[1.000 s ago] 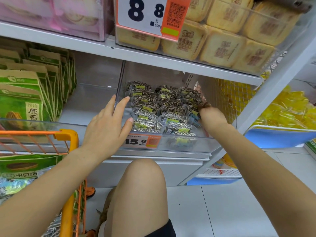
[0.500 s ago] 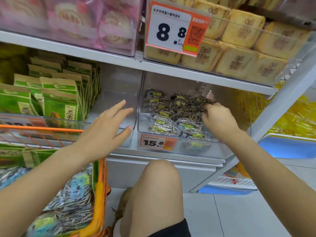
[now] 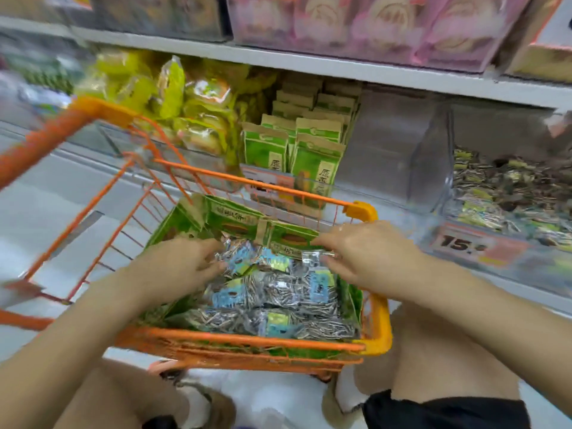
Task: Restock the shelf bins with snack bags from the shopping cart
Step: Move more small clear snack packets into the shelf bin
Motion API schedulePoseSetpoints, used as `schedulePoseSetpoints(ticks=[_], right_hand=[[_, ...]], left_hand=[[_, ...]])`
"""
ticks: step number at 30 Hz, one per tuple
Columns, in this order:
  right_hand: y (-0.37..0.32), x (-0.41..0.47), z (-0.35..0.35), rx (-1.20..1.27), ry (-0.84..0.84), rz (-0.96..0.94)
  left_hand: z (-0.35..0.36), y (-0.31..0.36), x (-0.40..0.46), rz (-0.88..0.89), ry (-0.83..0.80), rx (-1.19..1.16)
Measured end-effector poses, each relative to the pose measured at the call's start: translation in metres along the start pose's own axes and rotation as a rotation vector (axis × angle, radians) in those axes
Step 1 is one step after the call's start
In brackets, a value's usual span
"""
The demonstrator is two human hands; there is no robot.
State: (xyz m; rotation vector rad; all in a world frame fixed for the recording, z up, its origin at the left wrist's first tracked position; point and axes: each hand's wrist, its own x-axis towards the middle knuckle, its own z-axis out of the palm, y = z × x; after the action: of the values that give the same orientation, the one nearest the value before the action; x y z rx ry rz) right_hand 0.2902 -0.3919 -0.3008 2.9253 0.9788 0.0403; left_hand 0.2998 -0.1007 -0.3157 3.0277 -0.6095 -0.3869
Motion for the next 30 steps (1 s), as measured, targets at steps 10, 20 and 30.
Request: schedulePoseSetpoints(ticks=[10, 20, 30], right_hand=[[-0.083, 0.089, 0.045, 0.212, -0.466, -0.249], [-0.096, 0.116, 0.051, 0.674, -0.706, -0.15], [-0.028, 0.069, 0.013, 1.356, -0.279, 0.278]], left_hand=[[0.025, -0.018, -0.013, -0.076, 0.151, -0.315], [0.024, -0.019, -0.015, -0.128, 0.282, -0.401], [0.003, 0.0, -0.009, -0.043, 0.196, -0.779]])
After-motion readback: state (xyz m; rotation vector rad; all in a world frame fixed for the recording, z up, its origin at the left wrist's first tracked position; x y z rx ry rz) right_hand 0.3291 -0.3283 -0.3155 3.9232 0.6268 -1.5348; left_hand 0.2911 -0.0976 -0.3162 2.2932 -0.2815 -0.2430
